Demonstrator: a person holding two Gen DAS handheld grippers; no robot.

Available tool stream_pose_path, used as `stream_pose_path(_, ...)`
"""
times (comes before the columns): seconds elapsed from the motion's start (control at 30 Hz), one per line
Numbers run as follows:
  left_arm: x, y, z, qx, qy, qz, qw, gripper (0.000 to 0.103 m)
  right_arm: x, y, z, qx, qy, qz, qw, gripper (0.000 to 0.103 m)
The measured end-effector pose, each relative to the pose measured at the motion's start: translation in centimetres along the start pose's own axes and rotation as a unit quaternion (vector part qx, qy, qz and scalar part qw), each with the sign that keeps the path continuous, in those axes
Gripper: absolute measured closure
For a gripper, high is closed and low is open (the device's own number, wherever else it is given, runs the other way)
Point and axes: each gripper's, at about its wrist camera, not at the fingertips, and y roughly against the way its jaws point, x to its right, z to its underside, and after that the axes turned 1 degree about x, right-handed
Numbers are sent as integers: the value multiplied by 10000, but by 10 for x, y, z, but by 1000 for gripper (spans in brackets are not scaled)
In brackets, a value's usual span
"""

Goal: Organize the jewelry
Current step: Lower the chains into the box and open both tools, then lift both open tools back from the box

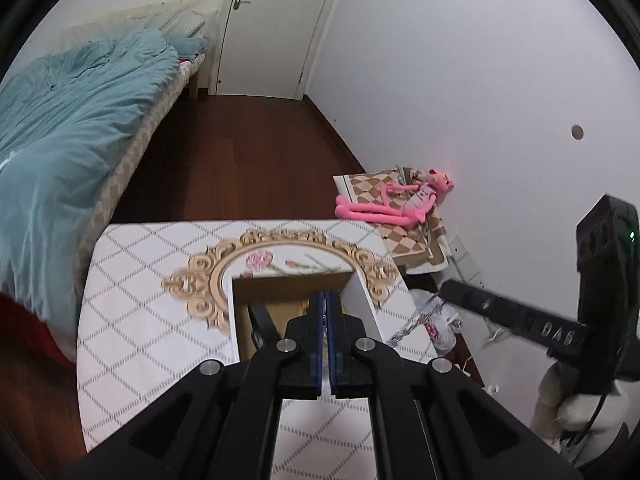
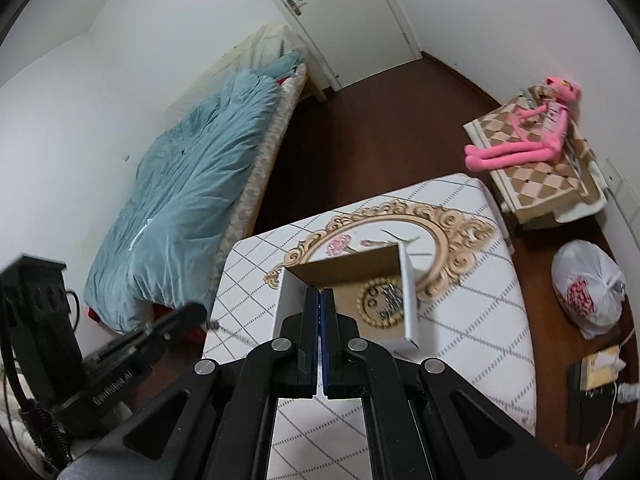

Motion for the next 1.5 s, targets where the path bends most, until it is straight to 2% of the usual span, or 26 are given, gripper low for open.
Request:
stream_pose_path(0.3, -22, -66, -32, -626, 104, 95, 9979, 103, 0, -69, -33, -745, -50, -199, 9970, 102)
stream_pose_path(0.47, -37, -88, -43, -876, 242, 132, 9958, 103, -1, -104, -42, -1113, -86, -247, 9934, 102)
stream_pose_path(0.57, -46, -97, -46, -1045, 379, -13, 9938, 100, -2, -121, -46, -1283, -55, -213, 9915, 102)
stream_pose_path(0.63, -51, -103, -46, -1185, 500, -65, 9917, 99, -1, -135, -46, -1540, -86, -255, 9877, 102)
stream_pose_path(0.7, -57, -107, -46, -1258, 534, -268, 9902, 95, 0, -150, -45, -1853, -148, -305, 9821, 102)
stream_pose_path(0.77, -62, -107, -45, -1256, 538, -454, 9896, 77, 3, -160, -42, -2053, -230, -241, 9781, 102)
stream_pose_path(0.83, -67, -103, -44, -1183, 564, -649, 9893, 17, 9, -167, -41, -2166, -322, -185, 9756, 101)
stream_pose_path(0.9, -73, -96, -41, -1047, 606, -808, 9894, 14, 12, -164, -41, -2113, -303, 7, 9770, 96)
stream_pose_path(1.03, -76, -92, -32, -1081, 517, -1196, 9856, 12, 16, -150, -38, -1889, -49, 487, 9808, 51)
stream_pose_path(1.13, -72, -91, -19, -1108, 389, -1475, 9821, 1, 20, -140, -32, -1745, 206, 1003, 9793, 43)
stream_pose_path(1.2, -68, -90, -7, -1068, 317, -1611, 9806, 1, 22, -134, -23, -1677, 404, 1397, 9751, 26)
stream_pose_path(1.23, -66, -90, -2, -1052, 298, -1653, 9802, 1, 23, -133, -19, -1648, 485, 1563, 9726, 12)
stream_pose_path(1.27, -63, -90, 4, -1032, 270, -1735, 9790, 1, 24, -131, -13, -1607, 588, 1799, 9687, 8)
stream_pose_path(1.33, -59, -92, 14, -1022, 206, -1835, 9775, 1, 28, -126, -2, -1588, 712, 2081, 9625, 8)
stream_pose_path(1.5, -47, -89, 32, -1029, 156, -1947, 9753, 0, 35, -122, 19, -1531, 802, 2455, 9539, 2)
